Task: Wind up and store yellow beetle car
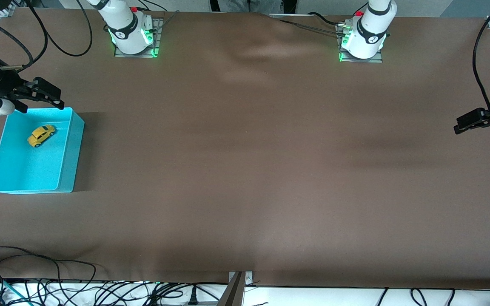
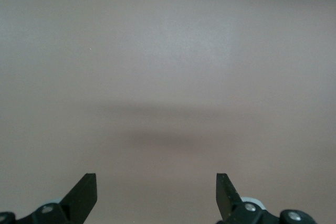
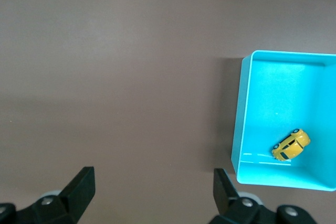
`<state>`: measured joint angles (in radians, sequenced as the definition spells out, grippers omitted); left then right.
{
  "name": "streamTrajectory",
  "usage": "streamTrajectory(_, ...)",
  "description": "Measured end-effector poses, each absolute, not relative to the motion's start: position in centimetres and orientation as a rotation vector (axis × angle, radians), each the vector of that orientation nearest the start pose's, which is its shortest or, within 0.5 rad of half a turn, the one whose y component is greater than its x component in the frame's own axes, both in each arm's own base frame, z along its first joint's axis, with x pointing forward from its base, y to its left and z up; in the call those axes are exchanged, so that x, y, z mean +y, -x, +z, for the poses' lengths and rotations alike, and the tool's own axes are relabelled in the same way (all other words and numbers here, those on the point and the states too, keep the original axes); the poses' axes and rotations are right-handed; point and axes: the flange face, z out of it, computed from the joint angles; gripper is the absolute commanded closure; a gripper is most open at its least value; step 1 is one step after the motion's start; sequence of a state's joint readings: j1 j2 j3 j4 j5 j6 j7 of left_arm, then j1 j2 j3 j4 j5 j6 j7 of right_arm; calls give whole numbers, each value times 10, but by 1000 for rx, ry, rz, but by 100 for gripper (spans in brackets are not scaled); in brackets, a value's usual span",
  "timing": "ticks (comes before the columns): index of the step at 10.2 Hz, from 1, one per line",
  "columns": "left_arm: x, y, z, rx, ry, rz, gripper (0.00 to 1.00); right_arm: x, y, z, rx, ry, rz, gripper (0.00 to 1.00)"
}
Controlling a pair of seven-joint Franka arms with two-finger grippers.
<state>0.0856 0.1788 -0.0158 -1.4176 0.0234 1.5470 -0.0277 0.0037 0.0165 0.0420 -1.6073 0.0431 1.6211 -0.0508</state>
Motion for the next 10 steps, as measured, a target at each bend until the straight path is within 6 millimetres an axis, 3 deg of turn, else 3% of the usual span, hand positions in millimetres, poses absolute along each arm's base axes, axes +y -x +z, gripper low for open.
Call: streamTrajectory(10, 41, -603, 569, -85, 3121, 156, 0, 30, -560, 599, -148, 3096, 54, 0)
